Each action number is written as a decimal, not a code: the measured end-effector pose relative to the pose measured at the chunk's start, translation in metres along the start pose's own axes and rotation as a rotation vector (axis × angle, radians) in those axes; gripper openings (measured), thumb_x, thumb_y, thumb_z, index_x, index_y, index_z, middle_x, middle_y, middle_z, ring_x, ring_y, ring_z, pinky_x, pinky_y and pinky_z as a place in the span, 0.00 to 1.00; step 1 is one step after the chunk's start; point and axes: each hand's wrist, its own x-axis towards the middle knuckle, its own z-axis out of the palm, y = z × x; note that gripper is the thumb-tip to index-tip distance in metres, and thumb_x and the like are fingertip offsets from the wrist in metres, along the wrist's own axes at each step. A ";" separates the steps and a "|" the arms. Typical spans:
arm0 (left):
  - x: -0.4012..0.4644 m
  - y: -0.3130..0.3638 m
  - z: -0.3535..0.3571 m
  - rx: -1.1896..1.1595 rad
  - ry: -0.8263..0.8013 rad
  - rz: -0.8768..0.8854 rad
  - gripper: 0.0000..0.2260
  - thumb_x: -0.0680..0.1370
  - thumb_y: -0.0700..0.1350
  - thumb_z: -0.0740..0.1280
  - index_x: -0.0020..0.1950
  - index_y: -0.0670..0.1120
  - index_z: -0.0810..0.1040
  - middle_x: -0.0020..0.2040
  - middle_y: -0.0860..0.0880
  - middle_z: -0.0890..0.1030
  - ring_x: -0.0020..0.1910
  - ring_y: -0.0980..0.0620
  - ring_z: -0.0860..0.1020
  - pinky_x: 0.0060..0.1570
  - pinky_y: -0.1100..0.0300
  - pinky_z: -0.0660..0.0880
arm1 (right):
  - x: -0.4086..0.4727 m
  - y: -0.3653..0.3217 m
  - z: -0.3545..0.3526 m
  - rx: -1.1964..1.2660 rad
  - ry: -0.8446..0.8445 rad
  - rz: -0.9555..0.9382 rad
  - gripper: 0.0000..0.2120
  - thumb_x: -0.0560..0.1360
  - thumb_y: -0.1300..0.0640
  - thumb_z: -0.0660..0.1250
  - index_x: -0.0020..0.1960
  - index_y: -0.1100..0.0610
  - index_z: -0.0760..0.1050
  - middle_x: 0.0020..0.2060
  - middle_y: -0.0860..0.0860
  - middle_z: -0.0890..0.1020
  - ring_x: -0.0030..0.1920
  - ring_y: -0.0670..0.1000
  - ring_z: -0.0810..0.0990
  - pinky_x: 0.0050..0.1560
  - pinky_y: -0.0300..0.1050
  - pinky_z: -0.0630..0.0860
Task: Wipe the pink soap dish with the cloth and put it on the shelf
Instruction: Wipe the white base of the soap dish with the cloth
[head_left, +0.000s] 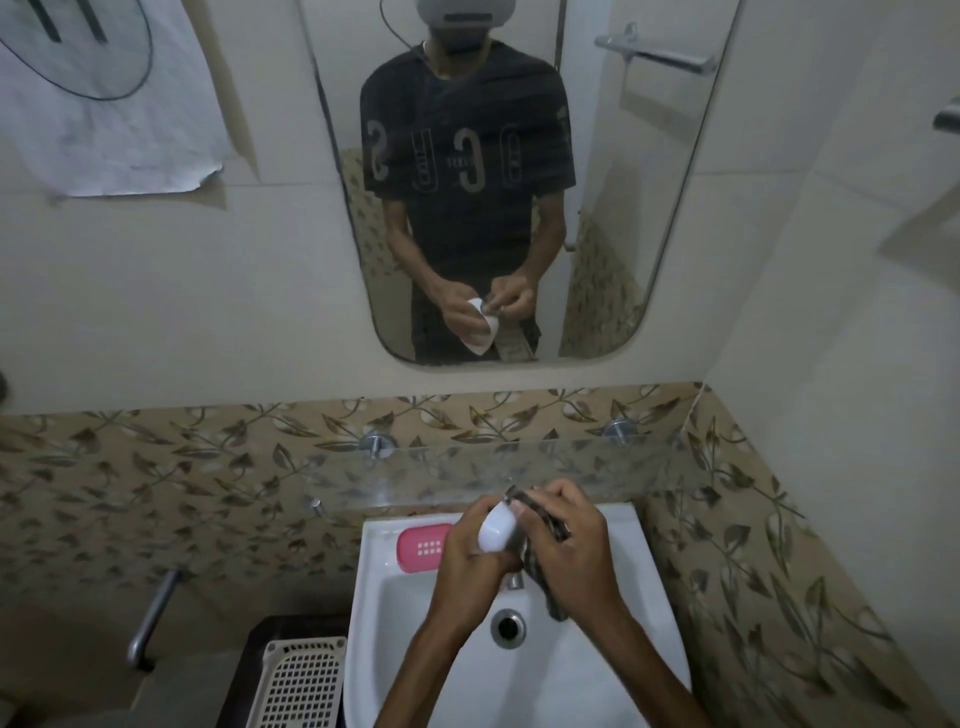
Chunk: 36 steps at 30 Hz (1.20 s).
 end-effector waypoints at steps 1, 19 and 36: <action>-0.006 0.002 -0.001 0.001 -0.001 0.035 0.19 0.67 0.32 0.70 0.54 0.49 0.81 0.47 0.57 0.84 0.48 0.65 0.81 0.46 0.71 0.75 | 0.005 0.001 -0.001 0.034 0.019 0.104 0.05 0.79 0.54 0.70 0.44 0.50 0.82 0.41 0.49 0.80 0.44 0.47 0.81 0.43 0.34 0.77; -0.018 -0.003 -0.001 -0.466 0.242 -0.111 0.27 0.57 0.41 0.73 0.56 0.52 0.87 0.46 0.50 0.89 0.42 0.53 0.86 0.35 0.62 0.80 | -0.003 0.003 0.006 0.516 -0.196 0.801 0.11 0.83 0.52 0.65 0.59 0.54 0.84 0.52 0.56 0.88 0.54 0.58 0.87 0.60 0.57 0.83; -0.009 0.013 -0.011 -0.047 -0.112 -0.129 0.23 0.62 0.38 0.73 0.40 0.69 0.85 0.37 0.67 0.85 0.37 0.68 0.81 0.35 0.73 0.74 | 0.012 -0.001 -0.003 -0.116 -0.098 -0.055 0.08 0.81 0.57 0.68 0.58 0.56 0.83 0.57 0.48 0.76 0.56 0.43 0.80 0.56 0.36 0.80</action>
